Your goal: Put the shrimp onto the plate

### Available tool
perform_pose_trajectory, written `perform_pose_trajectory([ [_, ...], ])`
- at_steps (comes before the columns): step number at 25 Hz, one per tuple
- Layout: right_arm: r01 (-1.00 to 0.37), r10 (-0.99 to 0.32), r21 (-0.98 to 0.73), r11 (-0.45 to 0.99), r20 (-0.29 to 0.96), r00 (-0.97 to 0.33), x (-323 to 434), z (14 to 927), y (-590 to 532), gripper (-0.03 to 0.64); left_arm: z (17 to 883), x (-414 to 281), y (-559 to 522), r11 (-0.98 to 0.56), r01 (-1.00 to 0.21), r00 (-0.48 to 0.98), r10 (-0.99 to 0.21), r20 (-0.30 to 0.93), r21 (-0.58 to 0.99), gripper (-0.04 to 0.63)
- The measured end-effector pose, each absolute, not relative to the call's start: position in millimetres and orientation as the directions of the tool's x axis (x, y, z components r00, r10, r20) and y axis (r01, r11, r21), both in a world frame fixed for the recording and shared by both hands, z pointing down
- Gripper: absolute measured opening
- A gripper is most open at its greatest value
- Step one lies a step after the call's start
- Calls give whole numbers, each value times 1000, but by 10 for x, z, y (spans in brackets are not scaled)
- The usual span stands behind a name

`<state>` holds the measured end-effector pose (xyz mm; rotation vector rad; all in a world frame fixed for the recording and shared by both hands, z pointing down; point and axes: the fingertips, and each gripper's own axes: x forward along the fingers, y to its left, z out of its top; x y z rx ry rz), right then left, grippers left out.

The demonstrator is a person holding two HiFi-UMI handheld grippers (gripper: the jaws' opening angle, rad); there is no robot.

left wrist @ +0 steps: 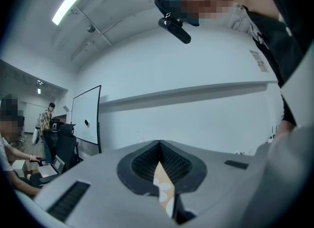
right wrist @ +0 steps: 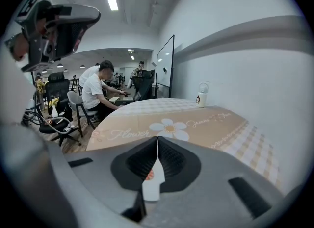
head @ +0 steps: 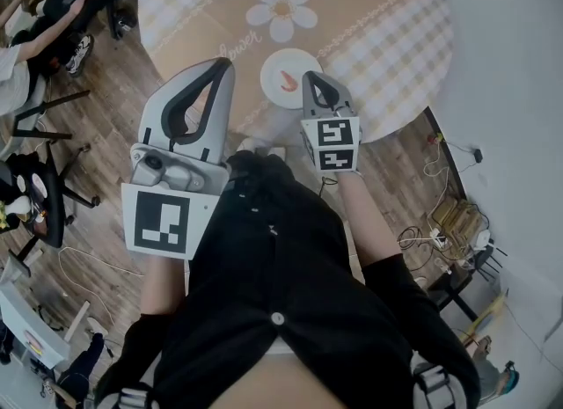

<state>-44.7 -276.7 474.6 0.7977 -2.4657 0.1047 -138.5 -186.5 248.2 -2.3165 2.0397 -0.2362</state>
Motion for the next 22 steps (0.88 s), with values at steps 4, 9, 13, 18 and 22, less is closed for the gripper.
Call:
perform_pose_trajectory([
  [4,-569,-540,100,816,485,-688,-411,4557,-2717,3,2439,-1308,-1875,-157,-978,148,-986,72,-136,3],
  [9,-563,-557,135,816,446,-700,-369,4342,-2647,3,2405,-1235,-1885,-190,-971,182,-981,68,-144,3],
  [13,-580,-580,137,803,405,-707,-302,4131,-2620,3,2370,-1177,-1909,-213,-965,206,-977,63,-151,3],
  [18,-592,-602,150,792,355,-715,-207,3877,-2598,3,2329,-1084,-1960,-238,-958,233,-971,53,-160,3],
  [22,-604,-622,165,780,314,-717,-138,3671,-2594,3,2322,-1027,-2004,-258,-952,252,-966,53,-166,3],
])
